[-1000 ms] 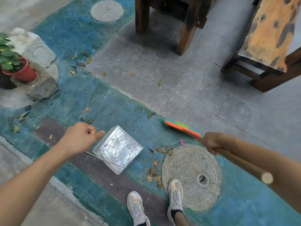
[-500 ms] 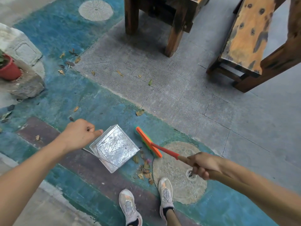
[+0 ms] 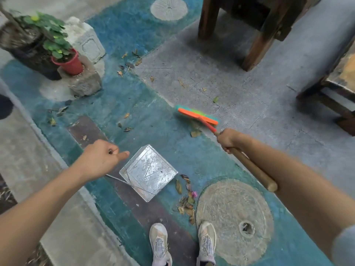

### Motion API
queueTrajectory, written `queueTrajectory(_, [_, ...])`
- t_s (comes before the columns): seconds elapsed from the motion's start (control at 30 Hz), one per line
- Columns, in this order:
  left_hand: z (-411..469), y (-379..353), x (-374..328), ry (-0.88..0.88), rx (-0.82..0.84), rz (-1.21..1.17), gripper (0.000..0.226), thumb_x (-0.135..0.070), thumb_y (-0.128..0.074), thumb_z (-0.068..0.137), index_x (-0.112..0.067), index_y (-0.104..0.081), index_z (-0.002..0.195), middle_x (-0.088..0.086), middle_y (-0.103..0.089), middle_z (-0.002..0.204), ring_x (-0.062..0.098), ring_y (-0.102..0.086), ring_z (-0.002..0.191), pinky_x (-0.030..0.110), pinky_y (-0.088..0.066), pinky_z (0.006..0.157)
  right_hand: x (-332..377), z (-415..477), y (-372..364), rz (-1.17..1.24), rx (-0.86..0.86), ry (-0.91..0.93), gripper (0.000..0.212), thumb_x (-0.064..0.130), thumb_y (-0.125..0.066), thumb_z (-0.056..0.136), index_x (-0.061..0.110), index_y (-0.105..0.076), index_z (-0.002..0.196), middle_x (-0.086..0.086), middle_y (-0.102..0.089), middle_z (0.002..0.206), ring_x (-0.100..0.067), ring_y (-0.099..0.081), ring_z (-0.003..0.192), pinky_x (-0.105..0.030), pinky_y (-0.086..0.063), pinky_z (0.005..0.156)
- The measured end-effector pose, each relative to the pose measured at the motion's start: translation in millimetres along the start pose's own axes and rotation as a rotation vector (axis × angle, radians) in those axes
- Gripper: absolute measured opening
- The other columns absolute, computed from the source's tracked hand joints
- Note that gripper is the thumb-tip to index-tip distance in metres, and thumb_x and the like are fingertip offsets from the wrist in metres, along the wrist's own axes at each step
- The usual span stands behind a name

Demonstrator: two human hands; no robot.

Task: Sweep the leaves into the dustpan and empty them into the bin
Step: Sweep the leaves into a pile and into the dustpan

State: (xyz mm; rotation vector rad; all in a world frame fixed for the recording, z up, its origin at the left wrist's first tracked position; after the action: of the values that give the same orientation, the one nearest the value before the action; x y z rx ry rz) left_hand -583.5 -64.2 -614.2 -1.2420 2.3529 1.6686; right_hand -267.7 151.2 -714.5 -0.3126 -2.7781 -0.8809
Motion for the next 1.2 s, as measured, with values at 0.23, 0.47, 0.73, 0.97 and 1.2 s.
queueTrajectory(0.23, [-16.8,7.1,11.8,0.119,-0.061,-0.034,0.064,-0.039,-0.071,0.085,-0.016,-0.025,0.046,-0.006,-0.023,0.043,0.021,-0.024,0.049,0.029,-0.022,0.052,-21.1,-14.1,-46.7,-0.164,0.179,0.028,0.024,0.001,-0.036,0.091,-0.001,-0.053,0.108,-0.019,-0.055,0.067,-0.025,-0.048,0.045,-0.027,-0.039,0.042])
queueTrajectory(0.47, [-27.8,27.6,11.5,0.207,-0.126,-0.038,0.062,-0.038,-0.070,0.085,-0.015,-0.028,0.045,-0.005,-0.026,0.039,0.023,-0.031,0.046,0.028,-0.029,0.054,-79.7,-88.9,-68.5,-0.211,0.401,-0.034,0.020,-0.004,-0.037,0.081,0.001,-0.056,0.084,-0.009,-0.051,0.042,-0.015,-0.047,0.026,-0.016,-0.033,0.030])
queueTrajectory(0.73, [-29.0,44.4,21.3,0.234,-0.125,-0.162,0.064,-0.039,-0.070,0.084,-0.018,-0.026,0.043,-0.005,-0.022,0.041,0.019,-0.025,0.040,0.025,-0.030,0.053,-90.4,-125.5,-32.6,-0.068,0.399,-0.118,0.030,0.012,-0.036,0.096,0.002,-0.055,0.117,-0.004,-0.041,0.046,-0.012,-0.034,0.032,-0.017,-0.030,0.035])
queueTrajectory(0.97, [-10.1,68.2,27.3,0.235,-0.131,-0.302,0.066,-0.039,-0.073,0.081,-0.021,-0.021,0.046,-0.003,-0.015,0.050,0.018,-0.019,0.041,0.022,-0.027,0.044,-80.1,-104.0,-5.7,0.050,0.310,-0.162,0.034,0.012,-0.033,0.100,0.003,-0.044,0.131,-0.003,-0.041,0.044,-0.013,-0.034,0.029,-0.018,-0.032,0.034])
queueTrajectory(1.2, [25.4,57.8,-7.0,0.028,-0.013,-0.166,0.062,-0.042,-0.074,0.079,-0.018,-0.026,0.047,-0.003,-0.020,0.046,0.019,-0.022,0.046,0.030,-0.021,0.054,-100.3,-109.0,-52.7,0.438,0.187,-0.317,0.033,0.032,-0.036,0.104,0.001,-0.040,0.115,-0.006,-0.043,0.039,-0.015,-0.037,0.026,-0.017,-0.035,0.035])
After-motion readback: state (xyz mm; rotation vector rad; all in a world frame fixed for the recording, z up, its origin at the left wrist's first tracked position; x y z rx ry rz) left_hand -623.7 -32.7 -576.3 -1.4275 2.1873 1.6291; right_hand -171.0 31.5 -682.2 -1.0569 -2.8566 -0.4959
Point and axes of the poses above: each hand's wrist, its own z-axis towards the middle knuckle, its own y-axis out of the back of the hand, x = y × z, the point moved 5 cm from there along z, towards the middle knuckle
